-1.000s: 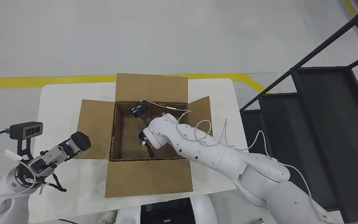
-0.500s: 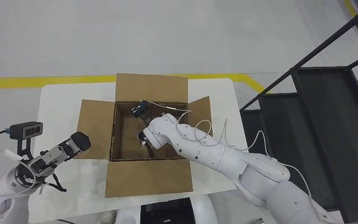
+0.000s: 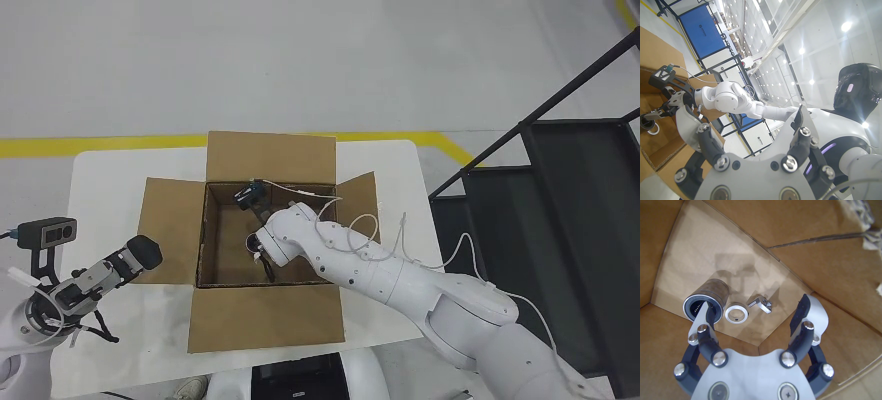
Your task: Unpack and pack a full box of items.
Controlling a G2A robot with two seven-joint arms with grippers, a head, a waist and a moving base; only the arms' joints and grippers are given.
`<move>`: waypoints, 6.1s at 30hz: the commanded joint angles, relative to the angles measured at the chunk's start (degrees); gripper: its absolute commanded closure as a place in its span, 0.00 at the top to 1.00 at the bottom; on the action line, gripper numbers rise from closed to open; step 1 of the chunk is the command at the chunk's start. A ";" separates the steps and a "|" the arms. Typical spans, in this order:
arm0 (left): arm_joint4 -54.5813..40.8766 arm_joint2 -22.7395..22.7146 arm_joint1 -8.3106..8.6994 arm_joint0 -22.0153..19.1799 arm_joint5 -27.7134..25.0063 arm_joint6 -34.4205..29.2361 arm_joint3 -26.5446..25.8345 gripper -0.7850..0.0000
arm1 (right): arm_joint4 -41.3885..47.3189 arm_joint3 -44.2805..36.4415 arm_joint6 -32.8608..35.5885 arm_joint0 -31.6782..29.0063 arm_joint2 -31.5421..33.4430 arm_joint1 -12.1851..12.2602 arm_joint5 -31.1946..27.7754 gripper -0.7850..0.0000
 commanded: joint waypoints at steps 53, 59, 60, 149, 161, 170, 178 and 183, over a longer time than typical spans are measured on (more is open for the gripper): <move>0.00 0.00 0.00 0.00 0.00 0.00 0.00 1.00 | 5.04 14.19 -0.55 2.07 -0.27 -9.16 -17.44 0.00; 0.00 0.00 0.00 0.00 0.00 0.00 0.00 1.00 | 3.65 15.19 0.15 2.00 -0.04 -9.90 -16.79 0.00; 0.00 0.00 0.00 0.00 0.00 0.00 0.00 1.00 | 3.35 14.90 0.35 1.86 0.15 -9.86 -16.66 0.00; 0.00 0.00 0.00 0.00 0.00 0.00 0.00 1.00 | 35.95 -49.68 5.37 -54.46 95.16 15.51 -55.72 0.00; 0.00 0.00 0.00 0.00 0.00 0.00 0.00 1.00 | 5.94 -37.01 3.96 -47.51 78.02 16.35 -40.75 0.00; 0.00 0.00 0.00 0.00 0.00 0.00 0.00 1.00 | -5.32 -21.76 4.87 -36.71 66.26 16.25 -34.69 0.00; 0.00 0.00 0.00 0.00 0.00 0.00 0.00 1.00 | -8.81 -15.04 5.48 -31.96 62.64 16.21 -30.99 0.00; 0.00 0.00 0.00 0.00 0.00 0.00 0.00 1.00 | -8.23 -14.56 4.47 -31.25 62.46 16.28 -29.62 0.00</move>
